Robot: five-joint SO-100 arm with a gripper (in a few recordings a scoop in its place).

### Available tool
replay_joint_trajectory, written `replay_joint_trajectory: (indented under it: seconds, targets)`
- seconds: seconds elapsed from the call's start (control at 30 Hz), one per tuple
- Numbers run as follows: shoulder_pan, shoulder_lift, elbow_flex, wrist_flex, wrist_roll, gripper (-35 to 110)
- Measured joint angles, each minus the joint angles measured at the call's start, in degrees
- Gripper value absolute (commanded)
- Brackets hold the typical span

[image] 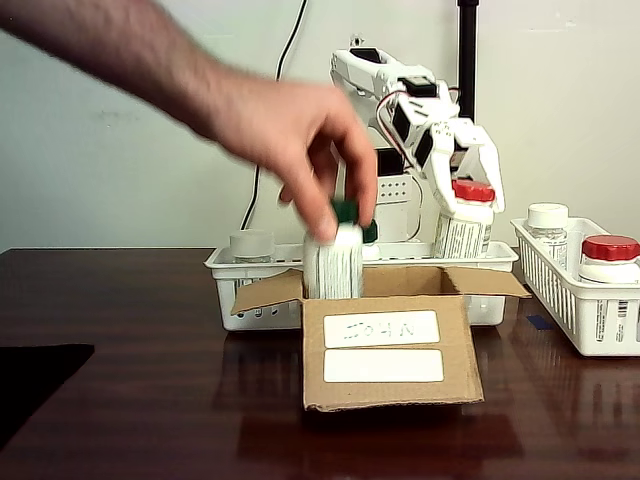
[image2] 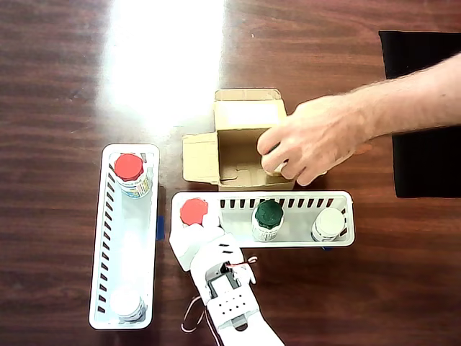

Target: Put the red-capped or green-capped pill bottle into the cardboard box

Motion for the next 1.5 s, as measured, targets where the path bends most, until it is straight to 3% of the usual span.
replay_joint_trajectory:
  seconds: [0.43,0.93,1.5]
  targets:
    - [6.0,-9.5,-25.6,15.3,-1.5,1]
    - [16.3,-33.0,-37.1,5.6,1.2,1]
    - [17.0,-49.8,-46.6,-1.9,6.0,7]
